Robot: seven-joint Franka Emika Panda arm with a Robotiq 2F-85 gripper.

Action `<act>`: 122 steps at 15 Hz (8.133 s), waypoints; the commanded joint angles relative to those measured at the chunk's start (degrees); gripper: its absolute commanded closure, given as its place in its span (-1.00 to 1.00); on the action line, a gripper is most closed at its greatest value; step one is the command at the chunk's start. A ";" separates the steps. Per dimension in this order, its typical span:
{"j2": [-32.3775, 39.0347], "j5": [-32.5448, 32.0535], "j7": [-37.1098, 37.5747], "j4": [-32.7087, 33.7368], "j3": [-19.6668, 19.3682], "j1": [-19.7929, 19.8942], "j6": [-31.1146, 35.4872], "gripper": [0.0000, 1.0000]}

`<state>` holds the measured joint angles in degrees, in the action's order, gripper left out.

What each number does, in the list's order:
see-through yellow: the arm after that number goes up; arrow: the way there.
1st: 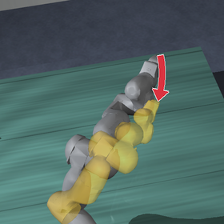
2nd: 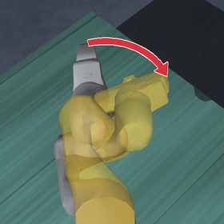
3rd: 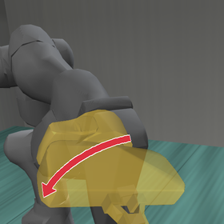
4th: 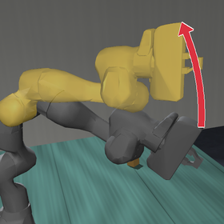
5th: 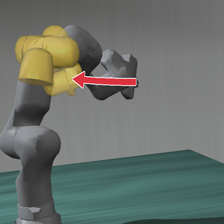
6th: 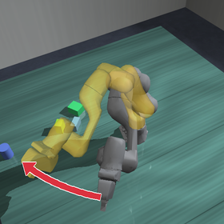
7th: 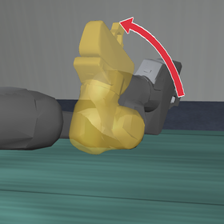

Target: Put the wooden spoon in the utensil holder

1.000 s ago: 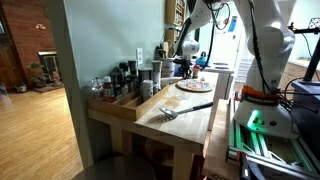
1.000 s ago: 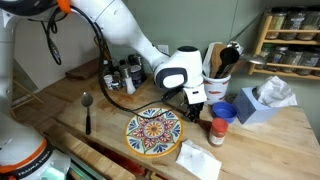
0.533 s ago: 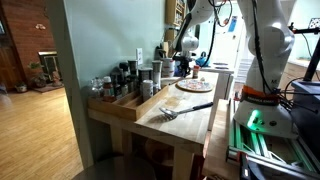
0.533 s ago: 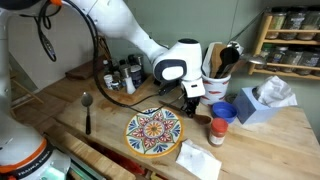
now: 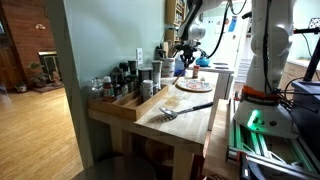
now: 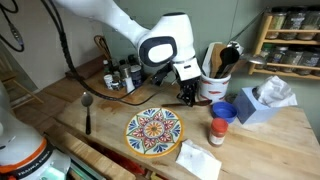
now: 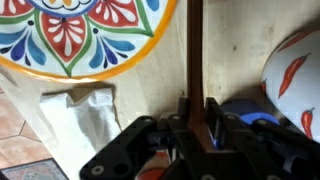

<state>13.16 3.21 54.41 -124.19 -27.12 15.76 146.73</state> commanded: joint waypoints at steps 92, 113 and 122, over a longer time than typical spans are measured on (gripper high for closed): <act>-6.80 -13.74 -1.57 -2.86 -11.07 0.21 52.00 0.91; -9.18 -7.05 -28.66 -14.18 6.93 -1.27 89.33 0.91; -1.31 -1.78 -38.94 -10.02 8.24 2.49 95.01 0.91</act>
<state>9.88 -1.08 18.83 -137.59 -20.25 16.79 241.80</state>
